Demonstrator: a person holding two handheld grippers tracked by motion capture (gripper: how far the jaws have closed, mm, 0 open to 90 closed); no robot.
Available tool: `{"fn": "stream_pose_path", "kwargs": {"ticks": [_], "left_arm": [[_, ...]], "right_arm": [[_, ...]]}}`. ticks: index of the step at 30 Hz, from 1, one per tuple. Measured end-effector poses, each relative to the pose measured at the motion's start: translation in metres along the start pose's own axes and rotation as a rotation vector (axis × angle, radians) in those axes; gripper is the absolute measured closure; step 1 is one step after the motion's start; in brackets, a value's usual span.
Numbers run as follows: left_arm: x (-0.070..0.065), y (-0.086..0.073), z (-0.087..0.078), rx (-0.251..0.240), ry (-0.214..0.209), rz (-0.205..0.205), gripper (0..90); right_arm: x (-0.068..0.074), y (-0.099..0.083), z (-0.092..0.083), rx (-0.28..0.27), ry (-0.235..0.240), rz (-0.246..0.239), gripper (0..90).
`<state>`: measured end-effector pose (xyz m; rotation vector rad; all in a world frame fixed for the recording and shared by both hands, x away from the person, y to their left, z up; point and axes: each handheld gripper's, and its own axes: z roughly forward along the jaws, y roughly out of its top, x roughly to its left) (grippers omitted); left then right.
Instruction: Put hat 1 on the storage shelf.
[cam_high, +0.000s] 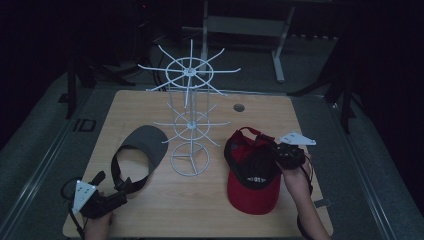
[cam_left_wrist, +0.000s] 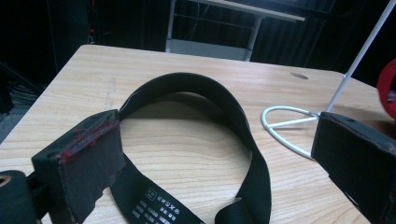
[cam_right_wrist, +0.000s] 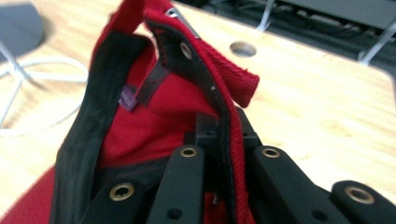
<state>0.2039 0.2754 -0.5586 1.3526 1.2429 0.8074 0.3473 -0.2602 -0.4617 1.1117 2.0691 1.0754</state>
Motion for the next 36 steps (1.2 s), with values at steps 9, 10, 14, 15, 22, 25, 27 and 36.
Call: {"fn": "stream_pose_path", "kwargs": {"ticks": [9,10,14,15,22,25,27,36], "left_arm": [[0.0,0.001,0.0,-0.002,0.005,0.004,2.7],[-0.001,0.001,-0.001,-0.003,0.005,0.002,2.7],[-0.001,0.001,-0.001,-0.001,0.003,0.001,2.7],[-0.001,0.002,-0.001,0.0,0.0,0.0,2.7],[-0.008,0.006,-0.004,0.005,-0.023,0.003,2.7],[-0.013,0.011,-0.006,0.007,-0.055,0.007,2.7],[-0.019,0.015,-0.008,-0.001,-0.08,0.017,2.7],[-0.055,0.043,-0.016,0.007,-0.24,0.08,2.7]], "right_arm": [[-0.001,0.018,-0.027,-0.08,-0.033,0.029,86.4],[-0.001,0.02,-0.03,-0.087,-0.035,0.033,86.4],[-0.001,0.027,-0.041,-0.115,-0.043,0.027,86.4],[-0.001,0.029,-0.043,-0.122,-0.042,0.022,86.4],[0.001,0.042,-0.062,-0.164,-0.05,0.008,86.3],[0.001,0.046,-0.067,-0.172,-0.059,-0.003,86.3],[0.001,0.048,-0.07,-0.174,-0.065,-0.004,86.3],[-0.002,0.058,-0.083,-0.204,-0.072,0.002,86.3]]}}
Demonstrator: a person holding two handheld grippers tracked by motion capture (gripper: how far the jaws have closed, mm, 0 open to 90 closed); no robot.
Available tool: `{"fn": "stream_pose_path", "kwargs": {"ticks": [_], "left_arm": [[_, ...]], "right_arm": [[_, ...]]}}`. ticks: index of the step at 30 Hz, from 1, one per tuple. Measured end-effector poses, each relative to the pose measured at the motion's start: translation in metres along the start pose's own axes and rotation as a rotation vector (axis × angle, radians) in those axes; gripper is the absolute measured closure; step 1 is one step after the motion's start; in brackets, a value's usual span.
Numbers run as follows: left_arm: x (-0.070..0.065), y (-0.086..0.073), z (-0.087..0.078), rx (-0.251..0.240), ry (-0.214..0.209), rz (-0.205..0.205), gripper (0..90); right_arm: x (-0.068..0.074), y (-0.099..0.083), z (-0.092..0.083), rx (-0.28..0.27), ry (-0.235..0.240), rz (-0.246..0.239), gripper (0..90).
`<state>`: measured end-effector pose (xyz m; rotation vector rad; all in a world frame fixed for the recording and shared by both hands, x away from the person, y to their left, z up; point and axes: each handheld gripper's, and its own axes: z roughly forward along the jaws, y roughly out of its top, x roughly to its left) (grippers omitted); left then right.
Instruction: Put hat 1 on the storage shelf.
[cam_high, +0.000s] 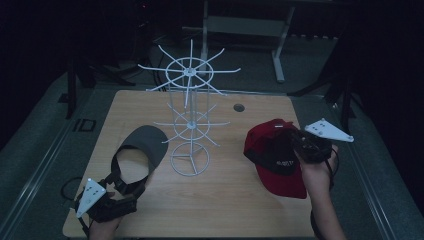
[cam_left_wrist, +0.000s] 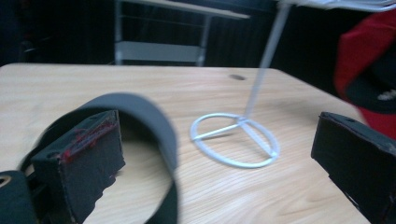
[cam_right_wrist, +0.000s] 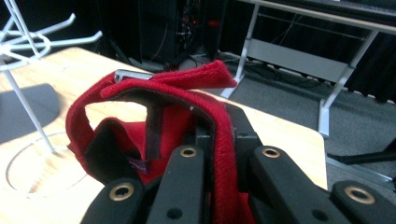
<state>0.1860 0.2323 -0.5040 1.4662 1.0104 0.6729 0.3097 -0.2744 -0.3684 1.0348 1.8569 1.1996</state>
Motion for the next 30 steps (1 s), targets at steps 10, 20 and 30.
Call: {"fn": "stream_pose_path", "kwargs": {"ticks": [10,20,30], "left_arm": [[-0.036,0.043,0.001,-0.014,-0.18,0.048,4.1],[-0.066,0.068,0.011,-0.007,-0.282,0.102,4.1],[-0.098,0.099,0.031,-0.011,-0.405,0.199,5.8]], "right_arm": [[0.001,0.013,-0.011,-0.028,0.007,0.017,86.2],[0.001,0.023,-0.023,-0.043,0.008,0.017,86.2],[0.005,0.033,-0.03,-0.065,0.034,0.018,86.2]]}}
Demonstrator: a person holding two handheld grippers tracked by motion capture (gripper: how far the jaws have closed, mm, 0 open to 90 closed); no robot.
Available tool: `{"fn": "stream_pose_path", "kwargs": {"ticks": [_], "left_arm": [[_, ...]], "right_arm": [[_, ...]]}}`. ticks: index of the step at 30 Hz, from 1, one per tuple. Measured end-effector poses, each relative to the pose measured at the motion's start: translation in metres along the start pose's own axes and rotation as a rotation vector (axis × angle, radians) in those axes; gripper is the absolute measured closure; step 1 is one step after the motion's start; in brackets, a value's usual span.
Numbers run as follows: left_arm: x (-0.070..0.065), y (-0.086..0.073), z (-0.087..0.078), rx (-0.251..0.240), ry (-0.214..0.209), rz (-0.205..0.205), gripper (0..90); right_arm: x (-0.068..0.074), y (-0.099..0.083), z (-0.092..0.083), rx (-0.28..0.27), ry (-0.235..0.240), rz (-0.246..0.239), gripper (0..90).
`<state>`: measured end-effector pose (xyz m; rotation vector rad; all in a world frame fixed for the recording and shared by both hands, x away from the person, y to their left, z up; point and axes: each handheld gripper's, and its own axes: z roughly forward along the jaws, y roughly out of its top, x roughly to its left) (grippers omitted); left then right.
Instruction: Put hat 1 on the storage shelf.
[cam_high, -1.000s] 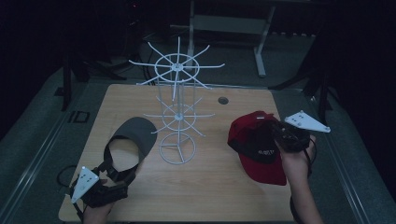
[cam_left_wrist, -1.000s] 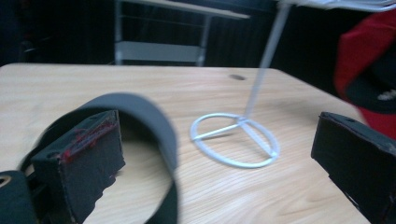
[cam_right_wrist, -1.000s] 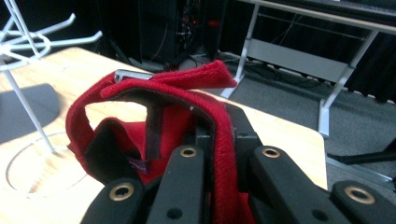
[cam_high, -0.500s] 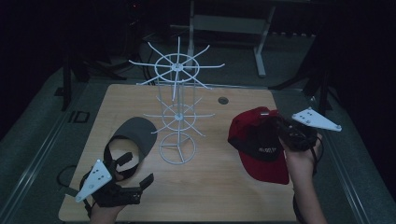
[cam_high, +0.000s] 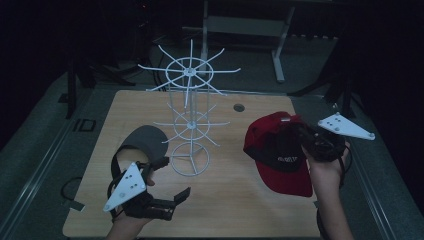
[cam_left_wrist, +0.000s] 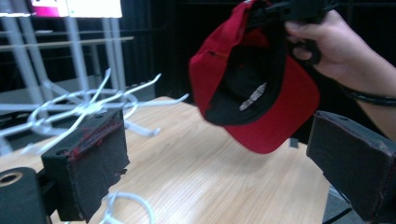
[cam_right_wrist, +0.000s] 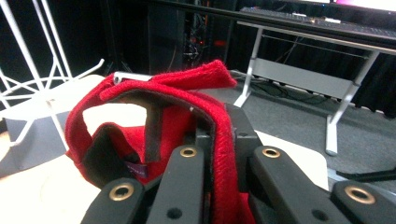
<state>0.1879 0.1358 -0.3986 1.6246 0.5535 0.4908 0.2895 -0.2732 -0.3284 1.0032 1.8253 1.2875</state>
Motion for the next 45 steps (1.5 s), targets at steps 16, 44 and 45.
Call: {"fn": "stream_pose_path", "kwargs": {"ticks": [16,44,45], "left_arm": [[-0.011,0.024,0.063,0.008,-0.099,0.043,8.1],[-0.019,0.056,0.142,0.081,-0.051,0.103,15.2],[-0.019,0.058,0.143,0.085,-0.054,0.102,15.2]], "right_arm": [[0.015,0.016,-0.021,-0.058,0.078,-0.008,86.2],[0.039,0.035,-0.054,-0.132,0.254,-0.039,86.2],[0.04,0.035,-0.055,-0.134,0.26,-0.038,86.2]]}}
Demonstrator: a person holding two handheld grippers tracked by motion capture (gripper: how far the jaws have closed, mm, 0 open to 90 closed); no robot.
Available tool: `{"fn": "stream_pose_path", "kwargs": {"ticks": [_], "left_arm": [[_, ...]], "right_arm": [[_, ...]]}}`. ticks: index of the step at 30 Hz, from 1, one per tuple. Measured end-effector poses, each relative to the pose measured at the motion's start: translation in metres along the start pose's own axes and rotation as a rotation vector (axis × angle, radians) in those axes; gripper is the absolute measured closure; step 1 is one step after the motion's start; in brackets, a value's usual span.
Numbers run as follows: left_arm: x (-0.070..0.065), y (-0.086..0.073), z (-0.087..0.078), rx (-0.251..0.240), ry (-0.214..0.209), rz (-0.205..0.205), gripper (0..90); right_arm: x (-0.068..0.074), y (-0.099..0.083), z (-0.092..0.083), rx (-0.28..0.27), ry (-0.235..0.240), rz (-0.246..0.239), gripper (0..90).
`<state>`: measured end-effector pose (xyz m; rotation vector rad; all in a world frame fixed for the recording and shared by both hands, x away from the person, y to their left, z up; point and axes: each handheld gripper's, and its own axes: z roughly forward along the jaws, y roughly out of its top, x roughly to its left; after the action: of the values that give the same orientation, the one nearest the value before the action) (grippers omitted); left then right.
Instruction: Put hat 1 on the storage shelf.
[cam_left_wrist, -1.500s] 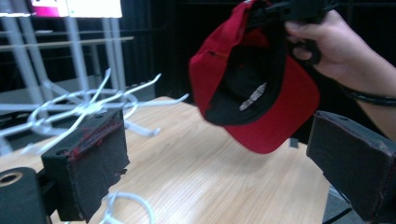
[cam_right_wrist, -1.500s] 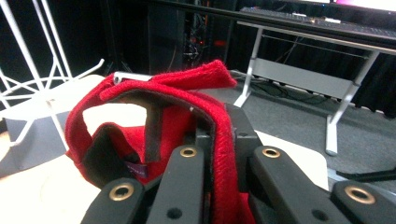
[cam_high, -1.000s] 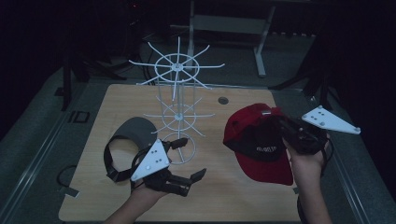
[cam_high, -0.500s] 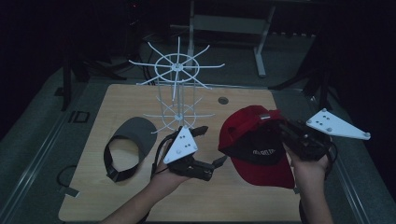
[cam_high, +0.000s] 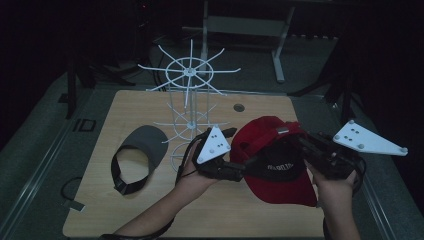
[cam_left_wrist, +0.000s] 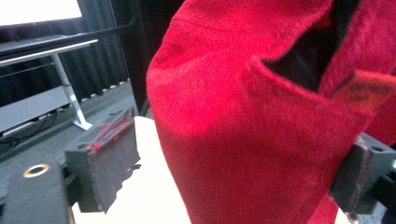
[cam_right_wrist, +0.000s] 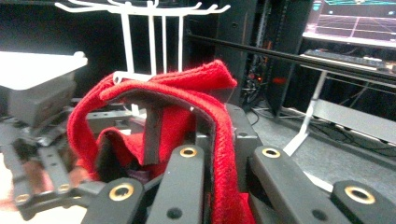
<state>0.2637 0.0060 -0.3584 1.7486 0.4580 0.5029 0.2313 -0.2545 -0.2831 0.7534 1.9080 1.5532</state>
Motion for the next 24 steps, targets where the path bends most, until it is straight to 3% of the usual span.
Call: {"fn": "stream_pose_path", "kwargs": {"ticks": [5,13,18,24], "left_arm": [[-0.002,0.005,0.005,-0.007,0.021,-0.005,22.3],[-0.003,0.01,0.011,0.01,0.07,-0.041,59.9],[-0.002,0.01,0.015,0.032,0.091,-0.04,82.4],[-0.002,0.01,0.02,0.049,0.099,-0.041,86.7]], "right_arm": [[0.001,-0.001,0.0,0.002,0.006,-0.004,86.2],[-0.001,-0.011,0.001,0.017,0.003,0.011,86.1],[-0.001,-0.02,0.001,0.027,0.004,0.024,86.1],[0.0,-0.037,0.0,0.048,0.005,0.046,86.0]]}}
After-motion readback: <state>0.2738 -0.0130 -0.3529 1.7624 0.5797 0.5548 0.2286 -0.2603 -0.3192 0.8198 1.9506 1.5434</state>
